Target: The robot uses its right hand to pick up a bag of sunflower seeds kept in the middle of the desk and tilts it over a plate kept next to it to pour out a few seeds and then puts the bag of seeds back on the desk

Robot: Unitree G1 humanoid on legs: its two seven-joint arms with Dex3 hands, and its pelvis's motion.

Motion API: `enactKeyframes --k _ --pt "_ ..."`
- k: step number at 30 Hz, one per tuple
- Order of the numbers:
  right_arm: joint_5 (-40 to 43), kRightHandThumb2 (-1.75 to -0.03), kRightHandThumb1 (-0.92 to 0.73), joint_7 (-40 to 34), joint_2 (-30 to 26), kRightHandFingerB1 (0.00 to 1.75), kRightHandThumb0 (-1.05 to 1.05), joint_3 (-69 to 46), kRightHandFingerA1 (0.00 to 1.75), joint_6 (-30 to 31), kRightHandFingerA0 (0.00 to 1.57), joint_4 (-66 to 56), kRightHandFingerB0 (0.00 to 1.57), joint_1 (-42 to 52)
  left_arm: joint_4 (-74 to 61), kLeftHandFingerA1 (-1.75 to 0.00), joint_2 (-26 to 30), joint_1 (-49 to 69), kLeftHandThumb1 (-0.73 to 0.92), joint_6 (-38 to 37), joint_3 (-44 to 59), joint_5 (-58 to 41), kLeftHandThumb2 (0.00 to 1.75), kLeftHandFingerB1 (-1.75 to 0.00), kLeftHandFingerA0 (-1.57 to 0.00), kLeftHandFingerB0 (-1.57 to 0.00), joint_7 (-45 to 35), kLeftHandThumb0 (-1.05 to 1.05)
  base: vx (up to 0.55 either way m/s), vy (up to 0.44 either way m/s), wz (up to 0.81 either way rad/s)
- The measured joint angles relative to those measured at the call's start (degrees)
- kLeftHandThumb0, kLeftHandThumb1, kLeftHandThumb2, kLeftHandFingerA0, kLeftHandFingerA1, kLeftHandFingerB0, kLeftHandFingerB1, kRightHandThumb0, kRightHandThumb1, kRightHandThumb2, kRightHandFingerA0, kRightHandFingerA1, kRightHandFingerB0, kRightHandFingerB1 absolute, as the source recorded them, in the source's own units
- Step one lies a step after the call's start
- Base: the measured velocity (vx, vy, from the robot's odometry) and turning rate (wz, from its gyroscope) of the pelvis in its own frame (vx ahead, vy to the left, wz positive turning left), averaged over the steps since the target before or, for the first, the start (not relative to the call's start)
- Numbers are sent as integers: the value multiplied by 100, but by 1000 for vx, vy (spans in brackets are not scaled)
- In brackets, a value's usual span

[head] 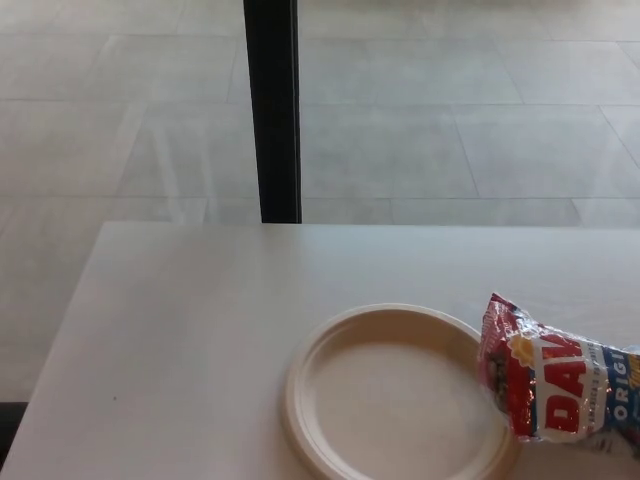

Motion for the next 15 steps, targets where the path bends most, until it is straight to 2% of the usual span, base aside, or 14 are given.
enactKeyframes --k 1,2,3,4,5,6,8,9,10,11,12,13,14,15 --pt "61 -88 -52 17 -27 13 -81 -84 6 -90 0 45 0 -4 27 -66 20 2 64 -21 53 -48 92 -54 -28 -12 -67 -57 0 0 0" --pt "131 -67 -62 25 -36 12 -71 -176 23 -173 0 69 0 -13 47 -67 29 4 63 -40 84 -89 94 -55 -29 -13 -126 -58 0 0 0" --pt "188 -67 -62 21 -40 12 -71 -276 23 -233 0 78 0 -26 73 -67 37 3 63 -64 84 -105 94 -55 -29 -13 -167 -58 0 0 0" --pt "246 -88 -54 -3 -53 11 -86 -367 21 -281 12 82 1 -45 101 -67 42 0 70 -86 84 -119 75 -51 -27 -12 -199 -53 0 0 0" --pt "314 -95 -58 -26 -78 10 -94 -476 23 -301 5 87 0 -79 135 -62 44 -4 61 -105 85 -135 117 -58 -21 -13 -224 -35 0 0 0" --pt "348 -96 -61 -42 -98 4 -99 -537 0 -300 8 89 0 -105 157 -64 45 -5 60 -116 84 -142 116 -59 -24 -15 -232 -36 0 0 0" --pt "520 -96 -61 -150 -310 4 -99 -843 0 -292 8 97 0 -288 302 -64 46 -3 60 -168 83 -168 116 -59 -24 -15 -267 -36 0 0 0" --pt "586 -95 -63 -193 -433 0 -97 -944 12 -292 14 96 1 -356 344 -67 48 -4 67 -189 83 -185 89 -54 -28 -13 -282 -55 0 0 0" --pt "629 -95 -63 -238 -542 0 -97 -1016 12 -299 14 68 1 -428 362 -67 48 5 67 -203 78 -196 89 -54 -28 -13 -299 -55 0 0 0" --pt "669 -97 -65 -278 -650 2 -99 -1075 3 -312 9 30 0 -494 370 -68 49 17 67 -217 70 -205 87 -55 -29 -15 -315 -55 0 0 0" --pt "710 -98 -59 -314 -740 9 -91 -1129 12 -312 5 -34 0 -564 370 -67 51 20 72 -228 66 -214 75 -53 -27 -14 -327 -51 0 0 0" --pt "748 -83 -55 -350 -835 1 -85 -1169 15 -312 1 -112 0 -634 369 -64 53 18 63 -236 61 -223 118 -59 -23 -15 -339 -34 0 0 0" --pt "784 -99 -56 -396 -908 11 -88 -1208 11 -315 2 -225 0 -716 370 -64 53 21 63 -242 61 -232 118 -59 -24 -15 -351 -34 0 0 0" --pt "823 -99 -56 -429 -984 11 -88 -1249 11 -320 2 -364 0 -835 371 -64 53 27 63 -251 63 -244 118 -59 -24 -15 -369 -34 0 0 0"
